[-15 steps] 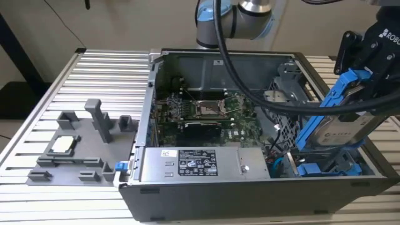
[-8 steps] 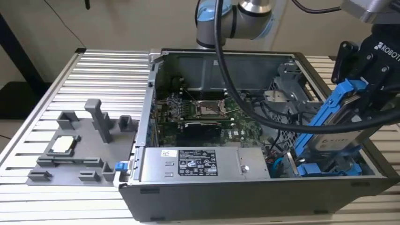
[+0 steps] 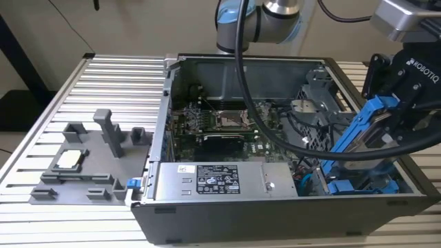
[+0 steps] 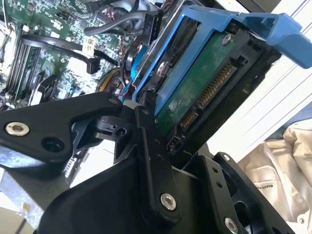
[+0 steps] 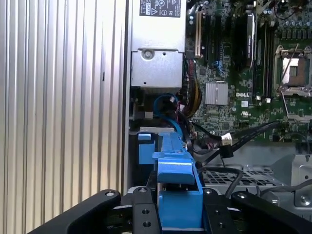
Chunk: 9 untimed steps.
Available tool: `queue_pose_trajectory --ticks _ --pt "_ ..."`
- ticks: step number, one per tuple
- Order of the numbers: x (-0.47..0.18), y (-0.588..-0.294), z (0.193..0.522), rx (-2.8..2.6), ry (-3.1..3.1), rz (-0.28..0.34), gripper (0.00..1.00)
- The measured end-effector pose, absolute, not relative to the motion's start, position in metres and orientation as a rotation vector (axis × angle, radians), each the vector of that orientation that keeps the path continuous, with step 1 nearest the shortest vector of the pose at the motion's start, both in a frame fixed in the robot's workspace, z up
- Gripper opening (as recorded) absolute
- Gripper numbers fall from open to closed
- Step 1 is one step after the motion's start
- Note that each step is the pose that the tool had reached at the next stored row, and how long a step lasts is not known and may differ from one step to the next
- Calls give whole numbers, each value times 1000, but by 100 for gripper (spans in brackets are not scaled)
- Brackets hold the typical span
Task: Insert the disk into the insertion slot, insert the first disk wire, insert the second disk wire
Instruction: 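Insert the disk into the insertion slot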
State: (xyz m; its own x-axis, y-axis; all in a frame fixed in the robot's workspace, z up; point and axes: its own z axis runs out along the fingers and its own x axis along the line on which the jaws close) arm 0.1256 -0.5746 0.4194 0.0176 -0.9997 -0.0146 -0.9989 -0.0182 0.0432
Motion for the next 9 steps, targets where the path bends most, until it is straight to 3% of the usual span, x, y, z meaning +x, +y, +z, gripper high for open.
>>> queue_pose_trajectory --ticks 9 --pt "129 -575 413 2209 -2212 -73 33"
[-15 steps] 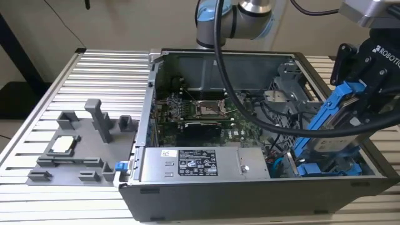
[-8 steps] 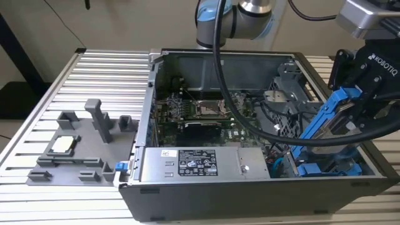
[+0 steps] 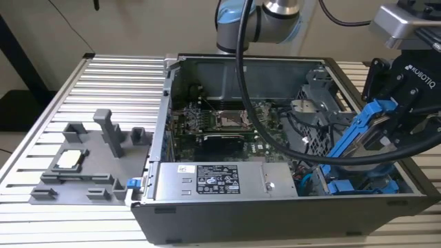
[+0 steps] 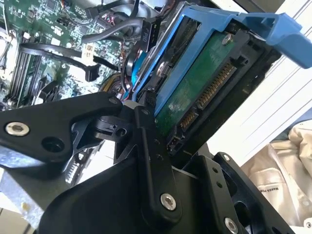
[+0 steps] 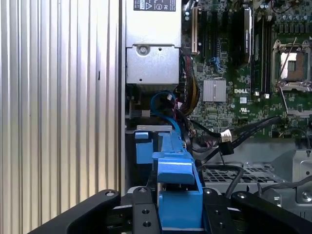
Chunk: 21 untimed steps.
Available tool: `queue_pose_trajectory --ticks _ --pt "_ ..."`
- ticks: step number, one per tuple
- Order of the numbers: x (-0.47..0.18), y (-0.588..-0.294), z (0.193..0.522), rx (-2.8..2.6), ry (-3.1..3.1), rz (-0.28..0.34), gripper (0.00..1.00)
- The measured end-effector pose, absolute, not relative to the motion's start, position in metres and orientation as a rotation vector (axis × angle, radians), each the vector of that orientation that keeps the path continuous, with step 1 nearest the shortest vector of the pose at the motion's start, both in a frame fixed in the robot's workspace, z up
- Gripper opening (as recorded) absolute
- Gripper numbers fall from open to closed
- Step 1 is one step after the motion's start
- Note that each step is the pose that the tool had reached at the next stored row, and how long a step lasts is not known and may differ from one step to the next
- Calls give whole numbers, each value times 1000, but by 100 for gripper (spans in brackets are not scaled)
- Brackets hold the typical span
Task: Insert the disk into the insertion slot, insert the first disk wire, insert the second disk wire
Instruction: 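Insert the disk into the insertion slot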
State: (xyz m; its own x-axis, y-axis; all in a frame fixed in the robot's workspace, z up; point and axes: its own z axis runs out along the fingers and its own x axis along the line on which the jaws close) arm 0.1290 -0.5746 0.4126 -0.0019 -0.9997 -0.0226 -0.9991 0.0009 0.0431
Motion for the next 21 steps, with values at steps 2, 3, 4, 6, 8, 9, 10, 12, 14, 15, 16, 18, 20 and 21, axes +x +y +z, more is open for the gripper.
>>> queue_pose_trajectory --ticks 2,3,4,6,8,9,10,12,14,15,16,18,20,21 --pt "130 -575 411 2208 -2214 -73 33" --pt "130 -575 410 2207 -2214 -73 33" --pt "130 -575 409 2206 -2215 -73 33" --pt "130 -575 406 2204 -2217 -73 33" --pt "130 -575 403 2203 -2218 -73 33" --pt "130 -575 401 2203 -2218 -73 33" --pt "130 -575 399 2203 -2219 -73 33" --pt "130 -575 395 2203 -2219 -73 33" --pt "130 -575 392 2203 -2219 -73 33" --pt "130 -575 390 2203 -2219 -73 33" --pt "130 -575 388 2203 -2219 -73 33" --pt "130 -575 384 2203 -2219 -73 33" --pt "130 -575 381 2203 -2219 -73 33" --pt "130 -575 379 2203 -2219 -73 33"
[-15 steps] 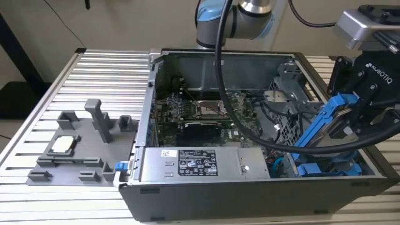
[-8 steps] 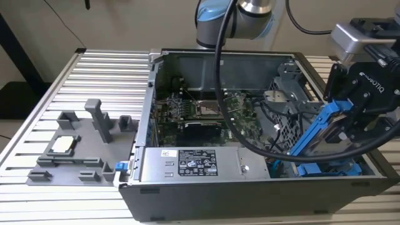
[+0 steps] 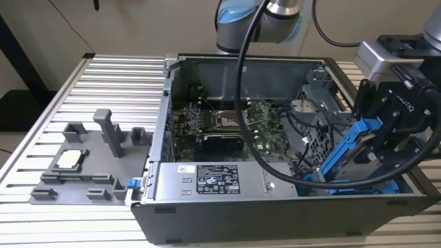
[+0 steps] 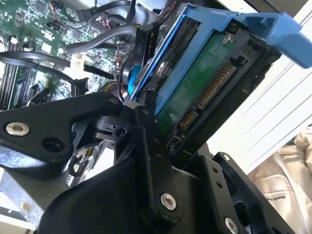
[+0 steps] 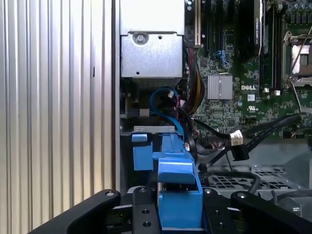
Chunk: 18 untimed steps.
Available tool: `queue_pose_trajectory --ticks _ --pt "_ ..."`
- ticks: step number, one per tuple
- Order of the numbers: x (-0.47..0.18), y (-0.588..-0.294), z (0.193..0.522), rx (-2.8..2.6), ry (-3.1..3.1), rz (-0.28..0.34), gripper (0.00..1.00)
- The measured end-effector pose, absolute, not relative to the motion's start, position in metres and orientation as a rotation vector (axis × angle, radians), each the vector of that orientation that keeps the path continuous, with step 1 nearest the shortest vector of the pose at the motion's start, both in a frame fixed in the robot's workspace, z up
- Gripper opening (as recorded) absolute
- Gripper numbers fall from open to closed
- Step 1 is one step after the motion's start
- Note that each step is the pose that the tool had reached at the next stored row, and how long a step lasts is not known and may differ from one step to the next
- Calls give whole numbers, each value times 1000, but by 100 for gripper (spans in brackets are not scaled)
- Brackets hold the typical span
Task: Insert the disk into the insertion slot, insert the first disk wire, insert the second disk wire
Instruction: 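Insert the disk into the insertion slot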
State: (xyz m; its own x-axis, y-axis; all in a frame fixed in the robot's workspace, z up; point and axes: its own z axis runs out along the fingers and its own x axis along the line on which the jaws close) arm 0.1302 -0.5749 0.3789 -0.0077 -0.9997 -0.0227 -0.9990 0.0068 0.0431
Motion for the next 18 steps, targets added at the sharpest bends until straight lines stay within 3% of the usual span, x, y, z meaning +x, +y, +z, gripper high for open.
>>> queue_pose_trajectory --ticks 15,17,18 --pt "130 -575 364 2203 -2219 -73 33" --pt "130 -575 364 2203 -2219 -73 34" --pt "130 -575 364 2203 -2219 -73 41"
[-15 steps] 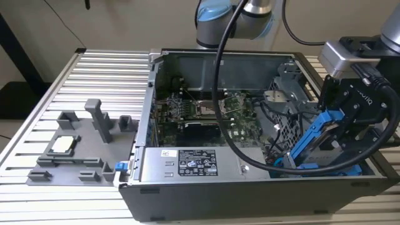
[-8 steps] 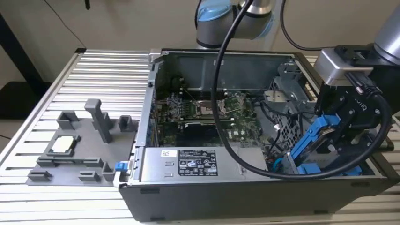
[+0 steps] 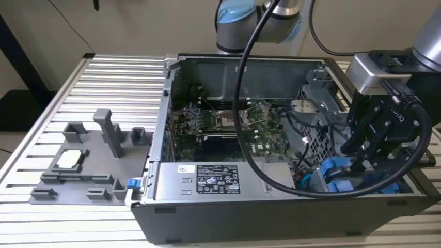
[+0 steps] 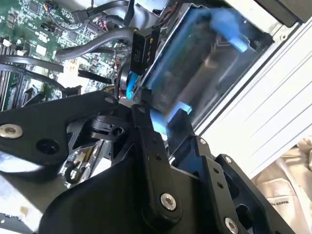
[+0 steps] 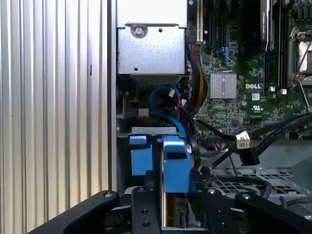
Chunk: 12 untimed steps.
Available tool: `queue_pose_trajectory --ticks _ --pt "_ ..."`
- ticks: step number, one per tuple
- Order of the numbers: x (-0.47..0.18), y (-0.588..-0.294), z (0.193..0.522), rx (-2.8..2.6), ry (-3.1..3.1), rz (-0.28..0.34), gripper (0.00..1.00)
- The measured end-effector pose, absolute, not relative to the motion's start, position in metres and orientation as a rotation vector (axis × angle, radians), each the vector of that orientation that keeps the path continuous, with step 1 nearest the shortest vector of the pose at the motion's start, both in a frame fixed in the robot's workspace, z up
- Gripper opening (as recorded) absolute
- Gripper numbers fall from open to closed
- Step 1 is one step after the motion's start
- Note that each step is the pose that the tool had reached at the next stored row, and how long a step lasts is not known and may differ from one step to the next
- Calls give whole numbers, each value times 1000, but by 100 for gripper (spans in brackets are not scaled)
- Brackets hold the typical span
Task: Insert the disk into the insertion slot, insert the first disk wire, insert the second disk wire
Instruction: 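Insert the disk into the insertion slot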
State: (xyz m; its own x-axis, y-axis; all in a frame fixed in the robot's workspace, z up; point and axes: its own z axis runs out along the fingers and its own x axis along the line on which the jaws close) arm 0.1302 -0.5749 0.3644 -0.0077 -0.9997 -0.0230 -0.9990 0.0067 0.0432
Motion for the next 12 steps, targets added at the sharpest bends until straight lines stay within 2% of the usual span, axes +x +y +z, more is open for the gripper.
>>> queue_pose_trajectory --ticks 9,12 --pt "130 -574 397 2199 -2215 -64 41" --pt "128 -574 397 2224 -2240 -35 41"
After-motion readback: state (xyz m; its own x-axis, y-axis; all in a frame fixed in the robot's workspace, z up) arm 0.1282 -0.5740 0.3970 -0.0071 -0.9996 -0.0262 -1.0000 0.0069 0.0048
